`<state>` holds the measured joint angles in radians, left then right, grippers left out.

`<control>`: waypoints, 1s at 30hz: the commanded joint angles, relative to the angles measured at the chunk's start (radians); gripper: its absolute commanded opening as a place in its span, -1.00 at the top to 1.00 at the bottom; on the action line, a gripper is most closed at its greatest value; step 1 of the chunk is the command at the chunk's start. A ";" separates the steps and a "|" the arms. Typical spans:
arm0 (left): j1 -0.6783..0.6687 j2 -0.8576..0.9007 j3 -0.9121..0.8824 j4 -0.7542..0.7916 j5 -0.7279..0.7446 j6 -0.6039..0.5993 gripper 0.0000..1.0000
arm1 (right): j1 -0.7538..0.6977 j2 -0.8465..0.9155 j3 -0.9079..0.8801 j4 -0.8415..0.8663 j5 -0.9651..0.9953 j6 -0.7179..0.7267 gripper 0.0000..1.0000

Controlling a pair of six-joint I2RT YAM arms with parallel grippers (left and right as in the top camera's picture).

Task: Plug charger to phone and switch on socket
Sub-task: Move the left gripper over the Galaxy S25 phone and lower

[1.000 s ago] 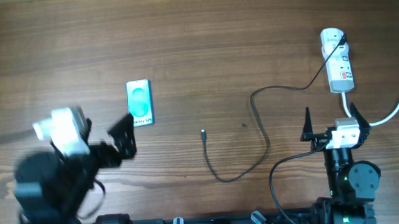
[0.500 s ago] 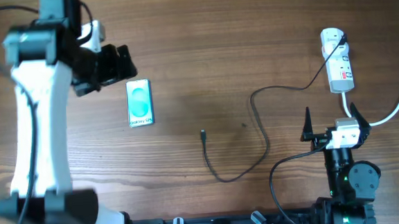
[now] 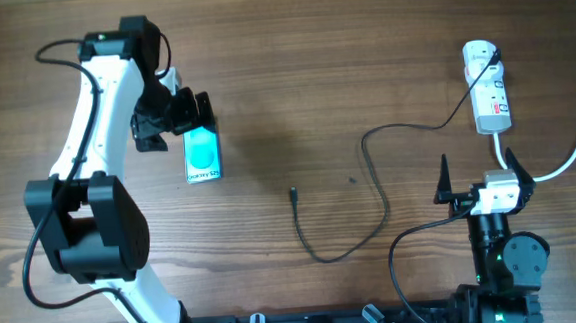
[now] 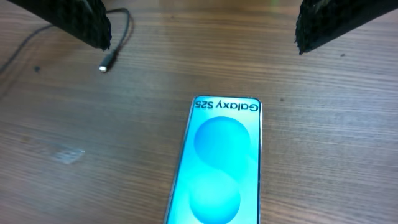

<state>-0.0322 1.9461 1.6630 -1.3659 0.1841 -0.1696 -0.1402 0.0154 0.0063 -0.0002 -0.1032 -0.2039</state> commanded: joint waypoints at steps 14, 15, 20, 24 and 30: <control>-0.005 0.005 -0.413 0.454 -0.002 -0.003 -1.00 | 0.003 -0.008 -0.001 0.005 0.010 -0.006 -0.99; -0.005 0.005 -0.426 0.461 -0.002 -0.003 -1.00 | 0.003 -0.008 -0.001 0.005 0.010 -0.006 -0.99; -0.011 0.005 -0.468 0.458 -0.002 -0.007 -0.99 | 0.003 -0.008 -0.001 0.005 0.010 -0.006 -0.99; -0.023 0.005 -0.486 0.474 -0.002 -0.006 -1.00 | 0.003 -0.008 -0.001 0.005 0.010 -0.006 -0.99; -0.050 0.005 -0.487 0.533 -0.004 -0.006 -1.00 | 0.003 -0.008 -0.001 0.005 0.010 -0.006 -0.99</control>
<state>-0.0589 1.9244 1.2076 -0.8730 0.1497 -0.1783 -0.1402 0.0154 0.0059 -0.0002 -0.1036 -0.2039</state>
